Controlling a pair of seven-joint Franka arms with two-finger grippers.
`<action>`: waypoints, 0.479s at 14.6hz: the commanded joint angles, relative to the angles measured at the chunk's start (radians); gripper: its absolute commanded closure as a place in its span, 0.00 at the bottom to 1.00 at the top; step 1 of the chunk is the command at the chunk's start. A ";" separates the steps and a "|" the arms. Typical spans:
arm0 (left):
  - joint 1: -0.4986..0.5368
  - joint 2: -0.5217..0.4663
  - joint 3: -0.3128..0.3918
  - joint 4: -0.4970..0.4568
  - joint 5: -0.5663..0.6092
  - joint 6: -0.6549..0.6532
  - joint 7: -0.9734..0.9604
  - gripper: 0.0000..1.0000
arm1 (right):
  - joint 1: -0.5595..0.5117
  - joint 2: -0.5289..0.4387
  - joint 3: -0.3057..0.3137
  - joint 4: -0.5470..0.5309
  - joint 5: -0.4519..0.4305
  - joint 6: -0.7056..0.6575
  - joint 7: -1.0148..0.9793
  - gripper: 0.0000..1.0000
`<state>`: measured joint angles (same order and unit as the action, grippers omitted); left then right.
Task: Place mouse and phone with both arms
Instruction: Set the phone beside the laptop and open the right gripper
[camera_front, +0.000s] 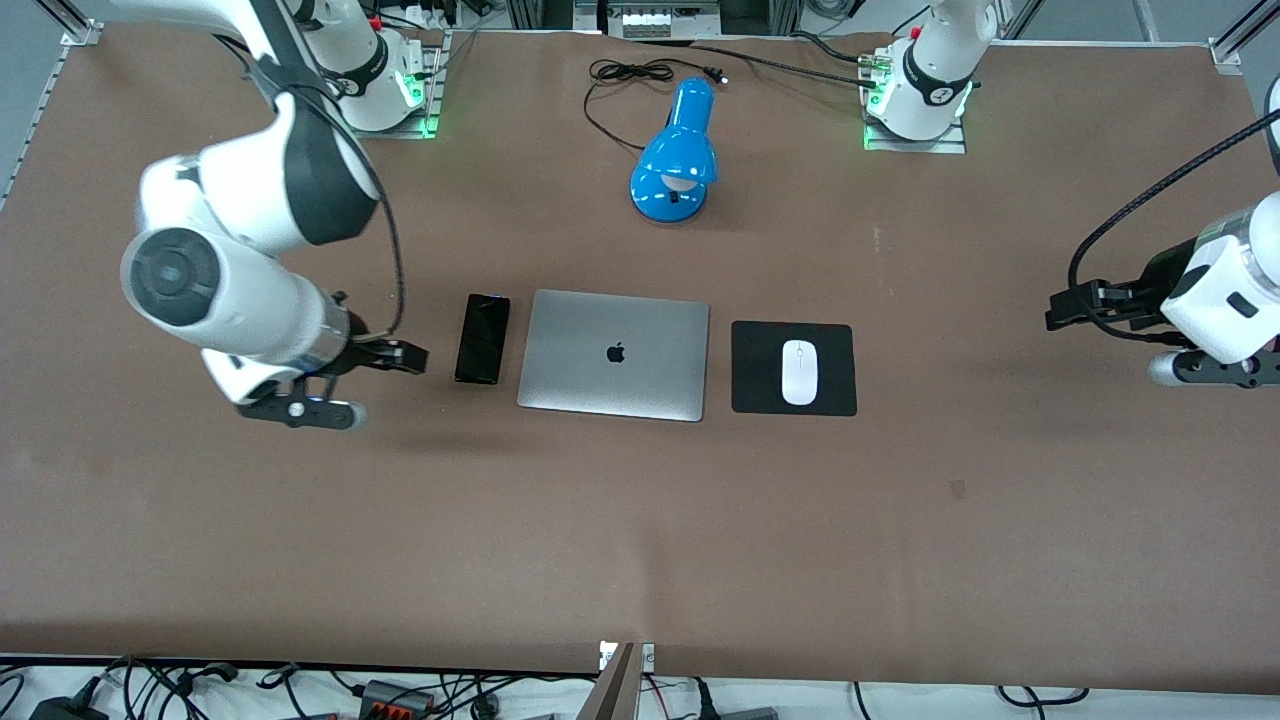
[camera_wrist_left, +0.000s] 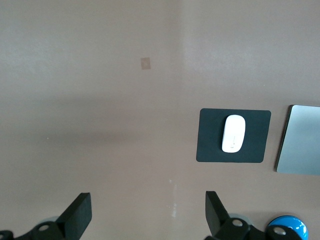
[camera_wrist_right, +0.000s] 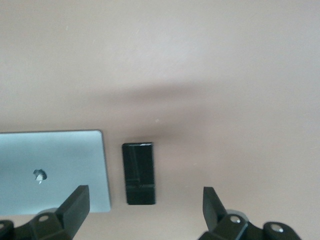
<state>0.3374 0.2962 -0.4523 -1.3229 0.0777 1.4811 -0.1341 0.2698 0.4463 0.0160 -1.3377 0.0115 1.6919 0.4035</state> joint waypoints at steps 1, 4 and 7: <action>-0.101 -0.159 0.134 -0.158 -0.053 0.045 0.011 0.00 | -0.036 0.012 -0.002 0.109 -0.025 -0.055 -0.090 0.00; -0.296 -0.255 0.390 -0.301 -0.120 0.136 0.024 0.00 | -0.096 0.003 -0.013 0.138 -0.027 -0.058 -0.161 0.00; -0.391 -0.336 0.464 -0.384 -0.111 0.209 0.129 0.00 | -0.182 -0.060 -0.037 0.138 -0.027 -0.047 -0.320 0.00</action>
<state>0.0080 0.0629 -0.0484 -1.5883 -0.0182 1.6164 -0.0704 0.1484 0.4337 -0.0210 -1.2007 -0.0090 1.6587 0.1899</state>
